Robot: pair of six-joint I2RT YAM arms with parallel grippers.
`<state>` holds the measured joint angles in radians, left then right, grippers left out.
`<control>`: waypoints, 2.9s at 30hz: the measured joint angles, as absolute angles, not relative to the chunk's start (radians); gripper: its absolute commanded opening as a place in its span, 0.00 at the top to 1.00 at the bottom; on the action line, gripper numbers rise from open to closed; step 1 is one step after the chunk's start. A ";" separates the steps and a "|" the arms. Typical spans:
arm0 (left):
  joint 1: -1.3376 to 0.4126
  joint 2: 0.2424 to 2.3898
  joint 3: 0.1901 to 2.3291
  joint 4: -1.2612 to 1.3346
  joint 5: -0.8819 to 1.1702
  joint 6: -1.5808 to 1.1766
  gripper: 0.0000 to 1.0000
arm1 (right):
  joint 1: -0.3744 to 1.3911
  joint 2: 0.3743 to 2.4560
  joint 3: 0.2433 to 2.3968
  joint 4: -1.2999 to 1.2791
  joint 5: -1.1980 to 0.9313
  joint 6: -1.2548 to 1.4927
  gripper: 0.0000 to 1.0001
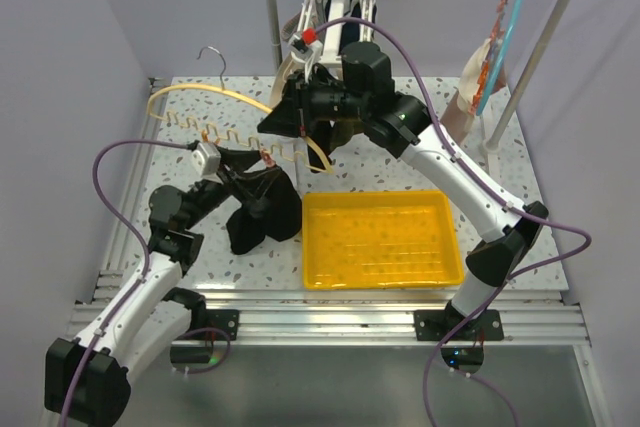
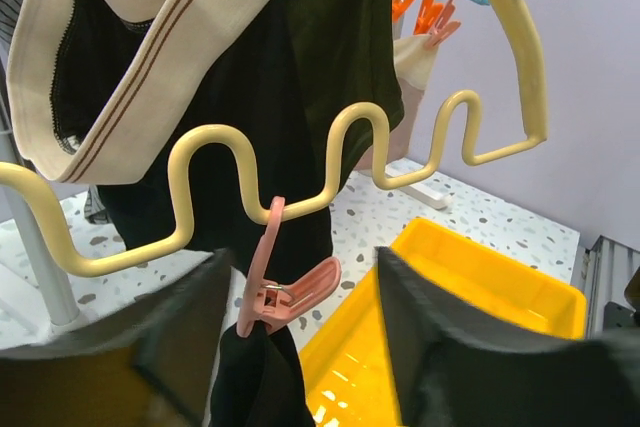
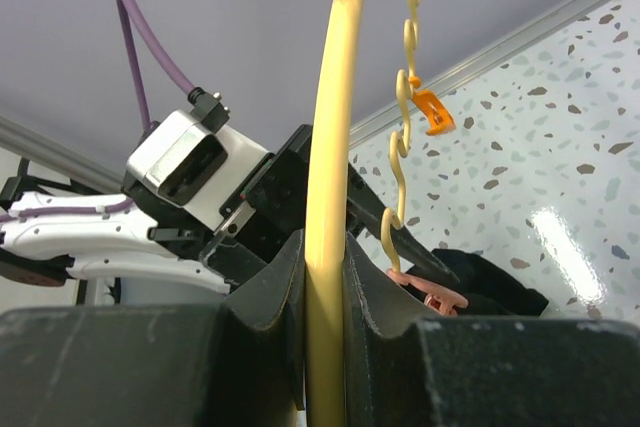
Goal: Remove the underwear clipped to the hanger
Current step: Remove the underwear from the hanger, then place the hanger at the clothesline.
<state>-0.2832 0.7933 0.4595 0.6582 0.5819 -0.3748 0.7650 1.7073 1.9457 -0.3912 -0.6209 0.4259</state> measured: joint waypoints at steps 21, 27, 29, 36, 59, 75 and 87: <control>-0.291 0.640 0.460 0.564 0.548 -0.344 0.05 | 0.765 1.689 1.935 -0.397 -0.636 0.358 1.00; -0.291 0.469 0.483 0.375 0.525 -0.299 0.00 | 0.764 1.647 1.935 -0.435 -0.678 0.247 1.00; -0.291 0.435 0.491 0.337 0.522 -0.295 0.00 | 0.758 1.628 1.935 -0.456 -0.694 0.212 1.00; -0.291 0.275 0.513 0.213 0.515 -0.295 0.00 | 0.654 1.527 1.900 -0.465 -0.814 0.155 1.00; -0.291 0.196 0.533 0.065 0.331 -0.239 0.00 | 0.378 1.037 1.801 -0.472 -0.862 0.076 1.00; -0.291 0.294 0.506 0.118 0.279 -0.214 0.00 | 0.263 0.819 1.794 -0.697 -0.218 -0.044 1.00; -0.291 0.305 0.506 0.115 0.255 -0.177 0.00 | 0.251 0.799 1.615 -0.820 -0.114 0.028 1.00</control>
